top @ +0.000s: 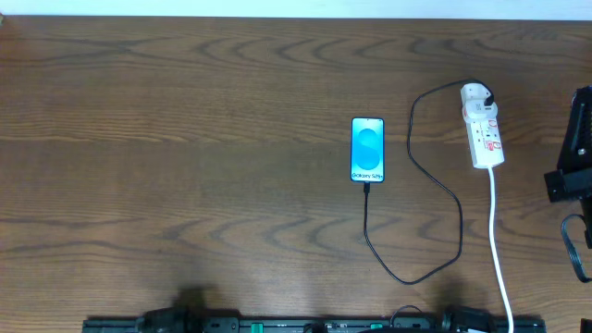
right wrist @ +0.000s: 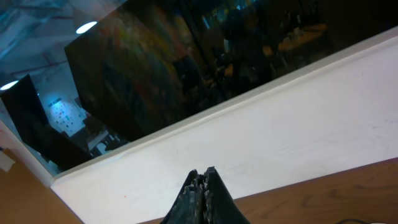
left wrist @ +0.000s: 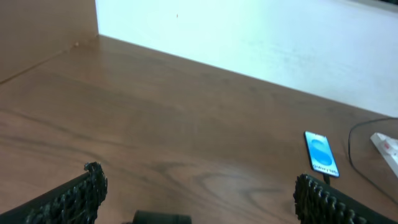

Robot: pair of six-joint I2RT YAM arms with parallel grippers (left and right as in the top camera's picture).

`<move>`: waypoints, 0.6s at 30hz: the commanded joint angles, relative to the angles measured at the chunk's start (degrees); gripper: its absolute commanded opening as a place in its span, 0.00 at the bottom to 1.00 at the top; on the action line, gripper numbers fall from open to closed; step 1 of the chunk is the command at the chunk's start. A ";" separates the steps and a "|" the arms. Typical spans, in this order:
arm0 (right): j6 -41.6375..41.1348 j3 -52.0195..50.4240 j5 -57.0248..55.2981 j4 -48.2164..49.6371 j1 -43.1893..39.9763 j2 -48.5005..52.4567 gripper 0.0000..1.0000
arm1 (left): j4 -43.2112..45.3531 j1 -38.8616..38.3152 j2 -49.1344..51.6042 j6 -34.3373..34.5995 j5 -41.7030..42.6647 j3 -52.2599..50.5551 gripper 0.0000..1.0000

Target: Plug charger to phone and switch on socket

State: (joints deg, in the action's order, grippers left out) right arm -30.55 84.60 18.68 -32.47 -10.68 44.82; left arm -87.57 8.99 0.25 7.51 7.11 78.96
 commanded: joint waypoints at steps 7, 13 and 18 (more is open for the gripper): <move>-0.26 0.26 0.57 -0.09 0.28 -0.31 0.01 | 11.47 0.20 -0.07 0.44 -4.17 -8.81 0.98; -0.26 0.26 0.57 0.00 0.28 -0.31 0.02 | 26.38 0.20 -0.04 0.48 -3.45 -21.33 0.98; -0.26 0.26 0.57 0.02 0.28 -0.31 0.02 | 37.86 0.20 -0.04 0.74 -2.99 -32.83 0.98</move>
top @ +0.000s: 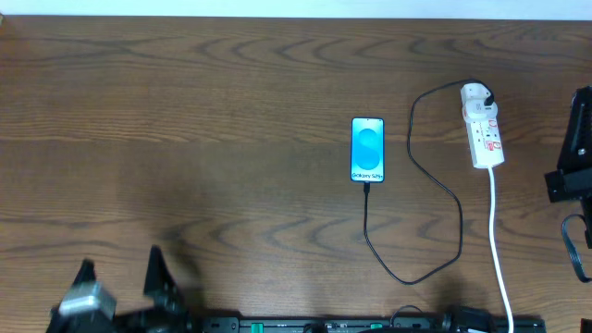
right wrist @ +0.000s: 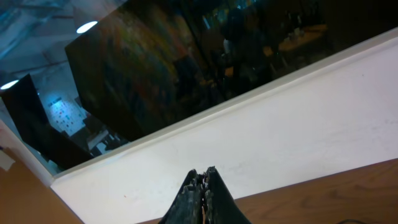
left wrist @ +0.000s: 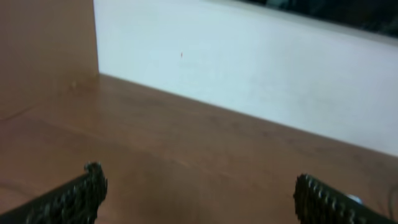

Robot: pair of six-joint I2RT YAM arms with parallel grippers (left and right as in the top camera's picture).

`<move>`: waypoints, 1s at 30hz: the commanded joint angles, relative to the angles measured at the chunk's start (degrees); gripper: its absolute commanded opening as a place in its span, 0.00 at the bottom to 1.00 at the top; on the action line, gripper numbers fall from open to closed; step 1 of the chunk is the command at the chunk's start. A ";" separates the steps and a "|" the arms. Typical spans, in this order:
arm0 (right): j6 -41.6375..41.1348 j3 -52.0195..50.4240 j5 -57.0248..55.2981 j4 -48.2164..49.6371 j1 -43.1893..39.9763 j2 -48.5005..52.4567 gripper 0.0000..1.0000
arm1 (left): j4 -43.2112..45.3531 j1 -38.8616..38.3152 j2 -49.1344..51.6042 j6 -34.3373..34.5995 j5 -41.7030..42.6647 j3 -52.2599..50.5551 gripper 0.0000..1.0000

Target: Plug charger to phone and switch on socket

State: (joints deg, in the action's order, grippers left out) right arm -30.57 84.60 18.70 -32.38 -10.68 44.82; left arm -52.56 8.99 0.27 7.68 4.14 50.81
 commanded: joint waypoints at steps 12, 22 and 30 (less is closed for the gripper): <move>-0.24 0.26 0.55 0.09 0.28 -0.33 0.02 | 30.36 0.20 -0.04 0.57 7.43 -29.00 0.98; -0.24 0.26 0.55 0.07 0.28 -0.33 0.02 | 42.71 0.20 -0.04 0.57 7.43 -43.25 0.98; -0.24 0.26 0.55 0.09 0.28 -0.33 0.02 | 40.87 0.20 -0.04 0.55 7.43 -46.62 0.98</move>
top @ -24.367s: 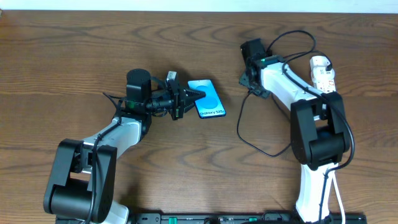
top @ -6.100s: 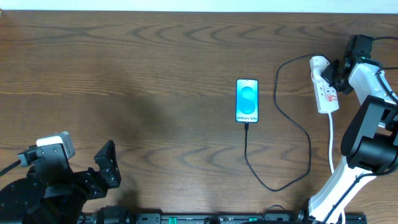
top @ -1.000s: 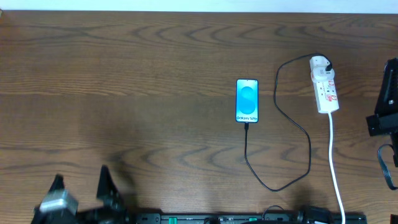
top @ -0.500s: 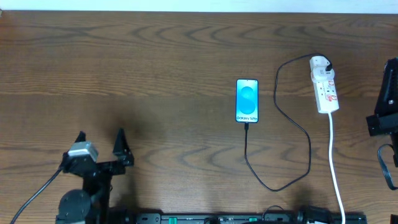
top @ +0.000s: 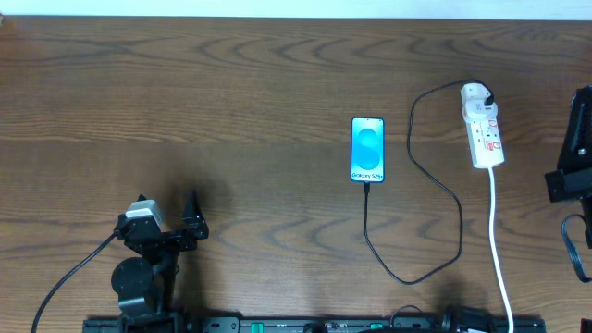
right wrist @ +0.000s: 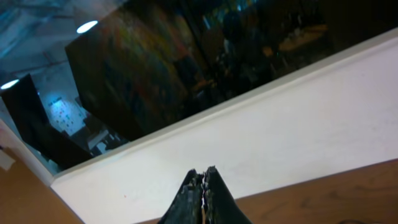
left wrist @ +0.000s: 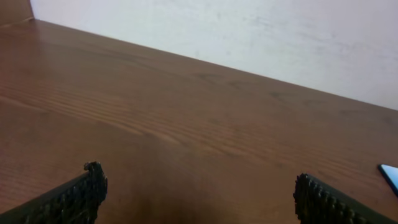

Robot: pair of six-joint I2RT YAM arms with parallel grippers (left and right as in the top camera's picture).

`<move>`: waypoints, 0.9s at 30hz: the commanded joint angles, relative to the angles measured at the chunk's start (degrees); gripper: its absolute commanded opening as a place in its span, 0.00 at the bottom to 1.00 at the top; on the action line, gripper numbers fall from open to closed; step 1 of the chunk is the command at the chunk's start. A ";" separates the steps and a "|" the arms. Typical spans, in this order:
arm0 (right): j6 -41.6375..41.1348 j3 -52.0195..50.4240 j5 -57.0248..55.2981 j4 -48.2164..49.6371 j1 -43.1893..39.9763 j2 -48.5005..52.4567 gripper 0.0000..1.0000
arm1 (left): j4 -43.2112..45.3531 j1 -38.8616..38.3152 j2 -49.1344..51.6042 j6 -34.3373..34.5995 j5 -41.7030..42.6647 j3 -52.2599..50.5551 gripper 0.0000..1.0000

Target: Plug charger to phone and switch on socket

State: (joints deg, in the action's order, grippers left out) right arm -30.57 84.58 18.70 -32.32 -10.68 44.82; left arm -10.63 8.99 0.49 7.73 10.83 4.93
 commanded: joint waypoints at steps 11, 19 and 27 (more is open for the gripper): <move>-0.24 0.28 0.55 -0.44 0.28 -0.31 0.04 | -2.54 0.20 -0.15 0.46 0.70 -0.74 0.98; -0.24 0.26 0.55 -1.40 0.28 -0.31 0.04 | -2.54 0.20 -0.15 0.46 0.70 -0.74 0.98; -0.24 0.26 0.55 -1.53 0.28 -0.31 0.07 | -2.54 0.20 -0.15 0.46 0.70 -0.74 0.98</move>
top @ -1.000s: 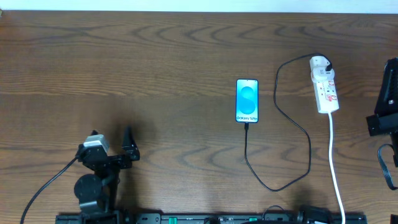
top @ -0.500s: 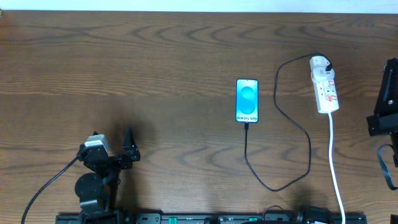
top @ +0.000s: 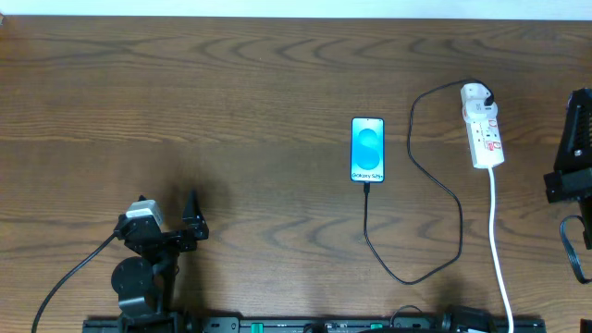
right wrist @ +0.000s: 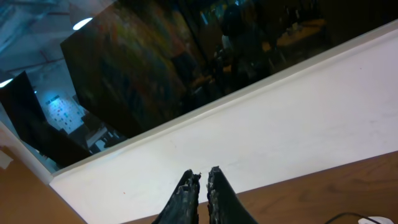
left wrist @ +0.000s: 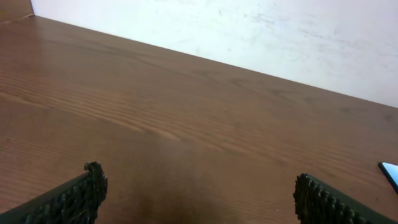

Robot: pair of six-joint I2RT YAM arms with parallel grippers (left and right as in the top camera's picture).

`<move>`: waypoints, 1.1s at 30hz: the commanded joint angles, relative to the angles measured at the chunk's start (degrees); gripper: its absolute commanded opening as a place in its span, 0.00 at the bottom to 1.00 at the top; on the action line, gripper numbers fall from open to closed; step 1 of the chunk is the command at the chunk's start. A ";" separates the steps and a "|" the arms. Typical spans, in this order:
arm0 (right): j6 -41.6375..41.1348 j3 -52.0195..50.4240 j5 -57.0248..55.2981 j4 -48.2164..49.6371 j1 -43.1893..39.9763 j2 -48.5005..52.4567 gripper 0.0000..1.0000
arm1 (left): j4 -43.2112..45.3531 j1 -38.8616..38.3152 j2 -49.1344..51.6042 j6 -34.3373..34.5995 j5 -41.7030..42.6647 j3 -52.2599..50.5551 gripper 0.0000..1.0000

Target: Plug charger to phone and switch on socket

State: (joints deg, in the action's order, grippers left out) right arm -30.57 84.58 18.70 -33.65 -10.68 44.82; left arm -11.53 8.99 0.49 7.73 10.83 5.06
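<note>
The phone (top: 367,150) lies face up mid-table with its screen lit, and its corner shows in the left wrist view (left wrist: 390,172). A black charger cable (top: 452,199) runs from the phone's lower end in a loop to the plug at the top of the white power strip (top: 485,129). My left gripper (top: 166,205) is over the table's lower left, far from the phone, and is wide open and empty (left wrist: 199,193). My right arm (top: 573,157) stands at the right edge beside the strip. Its gripper (right wrist: 204,177) points at the back wall, fingers parted by a narrow gap and empty.
A white cord (top: 499,250) runs from the power strip down to the front edge. A white wall (left wrist: 249,31) borders the far side of the wooden table (top: 185,92). A rail (top: 324,325) lies along the front edge.
My right gripper's fingers, pressed together before, now stand slightly apart, and its view has shifted a little. The left arm, phone, cable and strip have not moved.
At first my left arm was out of the overhead view, its open gripper facing the distant phone. Then it showed at the lower left edge, then stood further in over the lower left table, where it stays. The right gripper stayed shut until now.
</note>
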 commanded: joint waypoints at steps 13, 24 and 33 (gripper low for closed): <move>-0.24 0.28 0.52 0.70 3.39 -0.33 0.10 | -1.64 -2.10 -0.15 0.46 0.52 -0.87 0.98; -0.24 0.28 0.52 1.40 3.50 -0.33 0.11 | -1.64 -12.28 -0.15 0.46 0.52 -0.87 0.98; -0.24 0.28 0.52 2.16 4.24 -0.57 0.13 | -1.64 -12.35 -0.15 0.46 0.52 -0.87 0.98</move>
State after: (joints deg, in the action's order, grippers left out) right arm -30.57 84.58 18.76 -31.86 -7.11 44.82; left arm -11.53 -3.14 0.49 7.73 10.81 5.06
